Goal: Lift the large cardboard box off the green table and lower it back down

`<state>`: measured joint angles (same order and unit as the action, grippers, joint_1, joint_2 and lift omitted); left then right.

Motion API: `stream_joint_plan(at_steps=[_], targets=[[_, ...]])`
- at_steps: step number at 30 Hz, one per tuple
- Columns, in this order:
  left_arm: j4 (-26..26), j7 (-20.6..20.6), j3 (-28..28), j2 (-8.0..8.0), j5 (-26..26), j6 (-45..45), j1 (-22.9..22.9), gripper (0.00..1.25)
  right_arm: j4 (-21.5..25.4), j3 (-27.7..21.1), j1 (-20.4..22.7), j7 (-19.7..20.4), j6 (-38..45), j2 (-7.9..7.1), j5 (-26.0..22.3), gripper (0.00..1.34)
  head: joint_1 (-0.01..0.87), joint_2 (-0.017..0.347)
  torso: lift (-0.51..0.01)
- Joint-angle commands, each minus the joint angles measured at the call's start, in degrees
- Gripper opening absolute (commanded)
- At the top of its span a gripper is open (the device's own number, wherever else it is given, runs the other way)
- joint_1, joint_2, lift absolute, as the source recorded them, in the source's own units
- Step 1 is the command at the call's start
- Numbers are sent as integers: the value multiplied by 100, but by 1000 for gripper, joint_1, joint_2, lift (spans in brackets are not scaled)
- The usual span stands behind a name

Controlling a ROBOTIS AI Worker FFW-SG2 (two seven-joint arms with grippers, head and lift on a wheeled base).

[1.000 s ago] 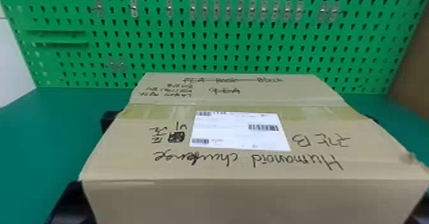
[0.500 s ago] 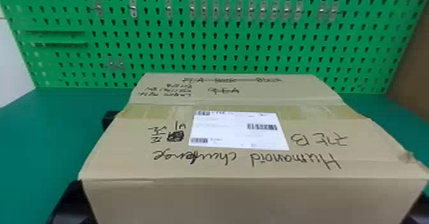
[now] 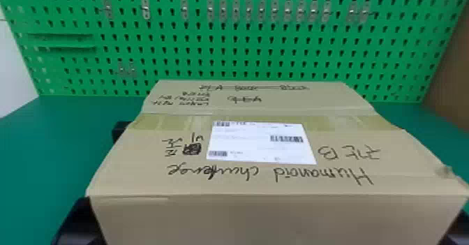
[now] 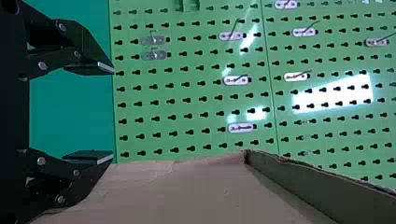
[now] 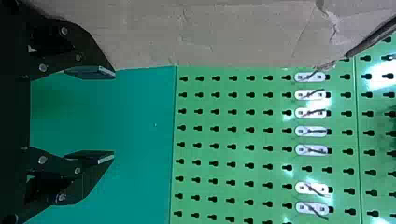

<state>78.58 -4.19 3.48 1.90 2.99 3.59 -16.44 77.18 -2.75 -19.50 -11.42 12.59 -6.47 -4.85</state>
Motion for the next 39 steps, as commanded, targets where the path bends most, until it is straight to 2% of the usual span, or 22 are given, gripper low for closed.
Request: stream_joint_plan(at_steps=[1, 13, 20, 39], targets=[[8, 6, 21, 4, 9, -7, -44, 669, -1, 11, -54, 0, 50, -30, 10, 716, 508, 51, -211], [8, 6, 57, -5, 26, -7, -202, 669, 16, 90, -204, 0, 209, -92, 80, 716, 508, 51, -211], [26, -3, 48, -5, 26, 1, -263, 669, 87, 126, -335, 0, 314, -188, 133, 716, 508, 51, -211], [114, 6, -31, 4, 141, -7, -448, 669, 113, 187, -599, 0, 393, -276, 212, 716, 508, 51, -211]])
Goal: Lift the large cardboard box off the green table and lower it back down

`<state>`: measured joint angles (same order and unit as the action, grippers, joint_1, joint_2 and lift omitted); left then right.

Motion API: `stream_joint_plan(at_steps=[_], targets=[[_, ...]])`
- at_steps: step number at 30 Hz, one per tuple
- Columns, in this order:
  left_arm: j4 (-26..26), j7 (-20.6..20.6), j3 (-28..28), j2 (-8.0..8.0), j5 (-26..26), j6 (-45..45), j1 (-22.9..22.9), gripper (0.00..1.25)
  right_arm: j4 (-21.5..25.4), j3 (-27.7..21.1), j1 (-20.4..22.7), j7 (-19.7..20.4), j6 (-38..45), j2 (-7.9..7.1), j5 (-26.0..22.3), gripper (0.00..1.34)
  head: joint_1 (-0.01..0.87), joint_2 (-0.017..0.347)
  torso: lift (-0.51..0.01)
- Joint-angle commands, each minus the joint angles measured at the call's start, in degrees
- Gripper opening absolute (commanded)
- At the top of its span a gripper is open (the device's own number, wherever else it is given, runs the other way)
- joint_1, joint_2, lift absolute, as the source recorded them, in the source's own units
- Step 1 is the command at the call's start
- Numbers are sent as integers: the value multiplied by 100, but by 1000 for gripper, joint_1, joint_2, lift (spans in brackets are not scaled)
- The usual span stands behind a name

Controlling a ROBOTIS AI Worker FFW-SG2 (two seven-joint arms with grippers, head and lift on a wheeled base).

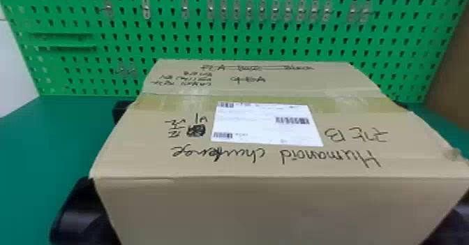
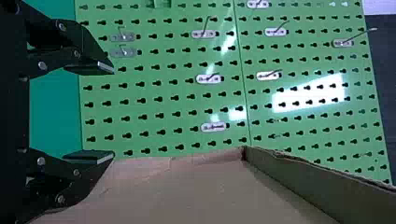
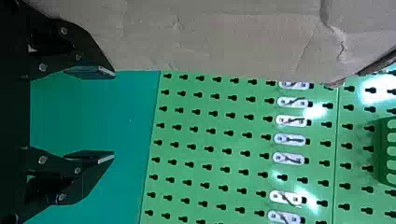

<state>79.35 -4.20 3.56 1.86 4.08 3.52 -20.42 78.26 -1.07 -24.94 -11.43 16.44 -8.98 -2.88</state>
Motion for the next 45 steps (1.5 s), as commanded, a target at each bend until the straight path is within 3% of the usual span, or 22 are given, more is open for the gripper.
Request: stream_joint_plan(at_steps=[1, 45], targets=[[36, 7, -48, 7, 32, 0, -59, 669, 5, 20, -73, 0, 17, -33, 16, 716, 508, 51, -211], [133, 7, -101, 34, 225, -27, -463, 670, 66, 107, -486, 0, 26, -130, 77, 716, 508, 51, -211]])
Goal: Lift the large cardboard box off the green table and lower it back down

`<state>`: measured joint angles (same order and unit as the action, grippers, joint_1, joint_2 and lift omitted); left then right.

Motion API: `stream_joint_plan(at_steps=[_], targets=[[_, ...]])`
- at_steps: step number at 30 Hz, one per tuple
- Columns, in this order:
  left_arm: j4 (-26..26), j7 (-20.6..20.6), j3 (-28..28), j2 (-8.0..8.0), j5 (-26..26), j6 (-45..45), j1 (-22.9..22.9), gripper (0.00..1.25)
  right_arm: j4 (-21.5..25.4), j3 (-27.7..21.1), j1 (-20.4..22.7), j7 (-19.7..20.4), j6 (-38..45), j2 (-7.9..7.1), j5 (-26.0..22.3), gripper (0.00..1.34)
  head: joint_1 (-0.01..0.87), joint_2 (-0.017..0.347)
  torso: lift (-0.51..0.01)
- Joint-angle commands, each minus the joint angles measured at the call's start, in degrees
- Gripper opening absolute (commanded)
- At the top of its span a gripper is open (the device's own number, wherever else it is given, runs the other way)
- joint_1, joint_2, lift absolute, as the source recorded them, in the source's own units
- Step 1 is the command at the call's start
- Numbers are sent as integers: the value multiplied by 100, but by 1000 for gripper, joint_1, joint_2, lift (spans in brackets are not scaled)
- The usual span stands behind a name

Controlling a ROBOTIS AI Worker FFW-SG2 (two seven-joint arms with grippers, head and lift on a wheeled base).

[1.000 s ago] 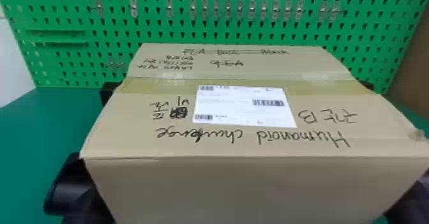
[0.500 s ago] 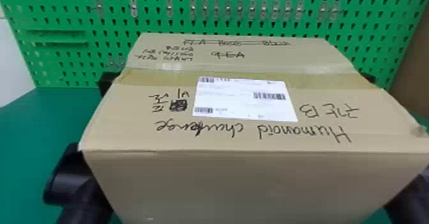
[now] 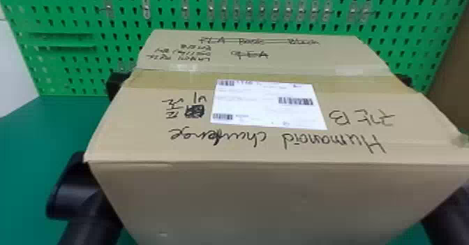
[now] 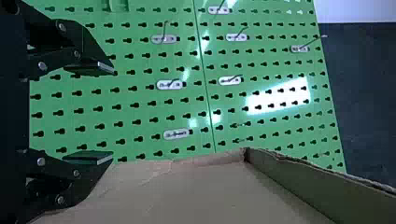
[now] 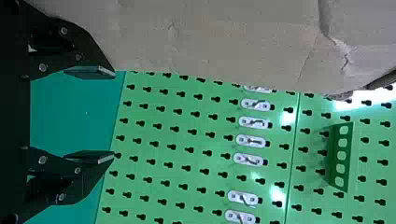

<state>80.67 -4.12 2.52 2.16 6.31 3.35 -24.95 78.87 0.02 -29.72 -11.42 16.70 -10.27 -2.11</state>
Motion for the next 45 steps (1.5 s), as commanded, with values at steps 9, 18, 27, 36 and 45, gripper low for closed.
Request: stream_joint_plan(at_steps=[9, 18, 27, 36, 45], targets=[[10, -1, 12, 4, 10, -19, -27, 670, 5, -2, -26, 0, 9, -10, 9, 716, 508, 51, -211], [10, -1, 21, 4, 10, -28, -18, 670, 14, -2, -8, 0, 9, -1, 17, 716, 508, 51, -211], [10, -1, 21, 4, 10, -45, 8, 670, 14, -11, 54, 0, 44, 8, 17, 716, 508, 51, -211], [10, -1, 38, 4, 10, -72, 131, 670, 23, -64, 168, 0, 62, 43, 17, 716, 508, 51, -211], [10, -9, 47, -5, -25, -98, 254, 670, 58, -108, 335, 0, 132, 69, 44, 716, 508, 51, -211]])
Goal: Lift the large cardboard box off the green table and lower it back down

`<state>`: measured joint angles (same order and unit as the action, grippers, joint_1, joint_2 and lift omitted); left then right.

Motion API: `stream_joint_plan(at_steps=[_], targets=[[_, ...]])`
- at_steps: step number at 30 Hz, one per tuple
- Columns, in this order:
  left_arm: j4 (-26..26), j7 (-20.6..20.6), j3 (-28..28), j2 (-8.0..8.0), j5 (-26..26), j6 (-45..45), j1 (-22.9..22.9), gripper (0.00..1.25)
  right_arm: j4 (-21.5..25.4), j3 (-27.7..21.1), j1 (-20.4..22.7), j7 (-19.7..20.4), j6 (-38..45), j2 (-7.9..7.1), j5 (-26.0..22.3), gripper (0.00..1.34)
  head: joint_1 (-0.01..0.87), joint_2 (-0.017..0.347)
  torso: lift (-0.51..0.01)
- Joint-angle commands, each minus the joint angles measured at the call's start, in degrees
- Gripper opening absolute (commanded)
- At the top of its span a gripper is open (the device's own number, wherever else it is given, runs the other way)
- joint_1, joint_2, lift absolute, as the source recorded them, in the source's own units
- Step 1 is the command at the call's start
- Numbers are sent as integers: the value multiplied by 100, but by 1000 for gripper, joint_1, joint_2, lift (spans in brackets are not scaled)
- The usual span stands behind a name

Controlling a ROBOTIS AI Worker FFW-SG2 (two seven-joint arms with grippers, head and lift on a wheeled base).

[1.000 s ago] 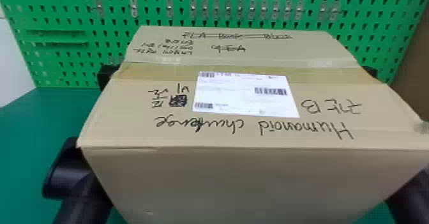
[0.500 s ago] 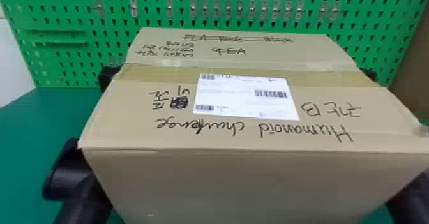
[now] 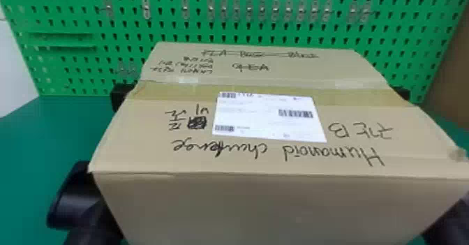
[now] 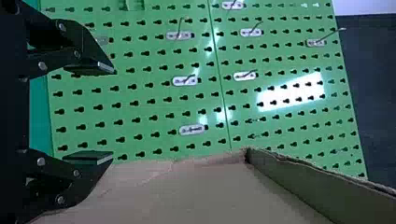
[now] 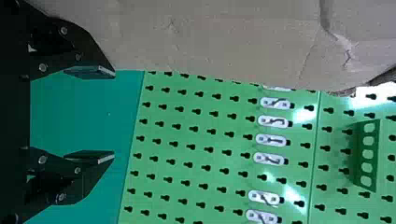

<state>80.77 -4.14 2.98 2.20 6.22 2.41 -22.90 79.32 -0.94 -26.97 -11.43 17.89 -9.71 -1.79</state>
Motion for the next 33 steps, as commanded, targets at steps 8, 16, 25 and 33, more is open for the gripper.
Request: stream_joint_plan(at_steps=[8, 16, 25, 33], targets=[[9, -8, 27, -9, -42, -13, 137, 670, 75, -56, 184, 0, 22, 30, 39, 718, 508, 51, -211], [45, 1, 27, -9, -77, -21, 251, 670, 110, -73, 289, 0, 39, 39, 56, 716, 508, 51, -211], [115, -8, 36, -9, -77, -21, 365, 670, 251, -126, 421, 0, 39, 39, 56, 716, 508, 51, -211], [141, -8, 1, -9, -77, -21, 453, 672, 295, -205, 561, 0, 39, 57, 74, 718, 508, 51, -211]])
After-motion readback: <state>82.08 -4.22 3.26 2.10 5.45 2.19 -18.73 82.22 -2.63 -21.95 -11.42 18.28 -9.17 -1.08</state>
